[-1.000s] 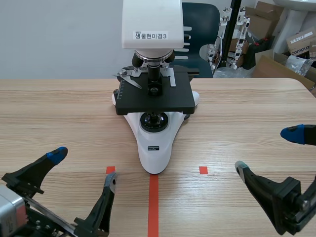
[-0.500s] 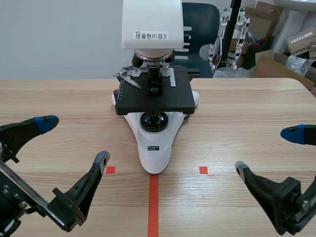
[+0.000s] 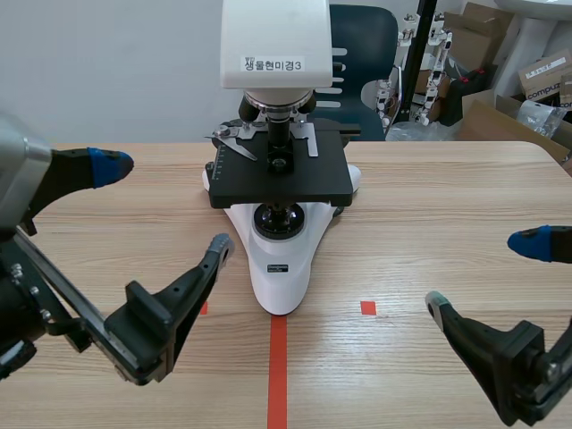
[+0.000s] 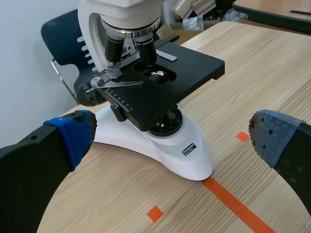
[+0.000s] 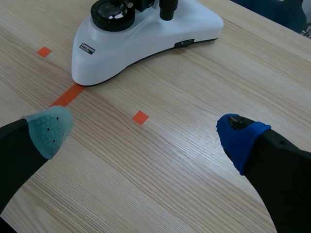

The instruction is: Point at the diaphragm

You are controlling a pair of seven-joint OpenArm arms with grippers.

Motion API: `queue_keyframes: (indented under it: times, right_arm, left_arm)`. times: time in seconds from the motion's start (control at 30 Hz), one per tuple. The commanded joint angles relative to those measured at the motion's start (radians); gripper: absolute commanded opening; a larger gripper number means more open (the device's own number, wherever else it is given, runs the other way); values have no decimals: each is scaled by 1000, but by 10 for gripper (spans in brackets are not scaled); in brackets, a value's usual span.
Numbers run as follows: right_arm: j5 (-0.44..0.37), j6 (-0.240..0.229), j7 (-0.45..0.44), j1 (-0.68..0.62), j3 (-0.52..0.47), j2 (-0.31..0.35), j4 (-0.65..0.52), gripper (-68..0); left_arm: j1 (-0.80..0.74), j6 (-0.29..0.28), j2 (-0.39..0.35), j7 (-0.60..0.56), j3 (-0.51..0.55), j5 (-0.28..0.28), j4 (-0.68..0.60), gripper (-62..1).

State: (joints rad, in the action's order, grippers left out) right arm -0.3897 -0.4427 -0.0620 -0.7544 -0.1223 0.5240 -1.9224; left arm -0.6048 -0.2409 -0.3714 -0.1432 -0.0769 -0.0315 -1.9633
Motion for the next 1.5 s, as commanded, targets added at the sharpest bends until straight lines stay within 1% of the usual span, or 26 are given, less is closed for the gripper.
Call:
queue_keyframes:
  times: [0.0,0.13,0.2,0.27,0.33,0.4,0.5,0.6,0.7,0.8,0.93,1.47]
  right_arm:
    - [-7,1,-12,4,-1,11,-23,4]
    - [-7,1,-12,4,-1,11,-23,4]
    - [-7,1,-12,4,-1,11,-23,4]
    - [-7,1,-12,4,-1,11,-23,4]
    - [-7,1,-12,4,-1,11,-23,4]
    - [-7,1,-12,4,-1,11,-23,4]
    - [-7,1,-12,4,-1,11,-23,4]
    - [-7,1,-12,4,-1,11,-23,4]
    - [-7,1,-12,4,-1,11,-23,4]
    - [-7,1,-12,4,-1,11,-23,4]
    - [-7,1,-12,4,-1,11,-23,4]
    - [-7,1,-12,4,-1,11,-23,4]
  left_arm:
    - [5,-2,2,8,4,-10,-10,14]
    - [3,-2,3,61,4,-21,-16,14]
    - [0,-2,3,97,4,-58,-13,14]
    - [-7,-2,9,106,4,-77,-6,14]
    - [-27,-2,10,78,4,-77,-6,14]
    - [-55,-3,10,25,4,-72,-6,14]
    - [-105,-2,10,-83,4,-29,-5,14]
    - [-151,10,8,-158,5,-23,-5,14]
    - [-174,13,8,-155,4,-24,3,14]
    - [-176,13,8,-156,5,-24,42,14]
    - [-176,45,8,-183,5,-24,96,14]
    - [-176,47,8,-198,11,-24,100,14]
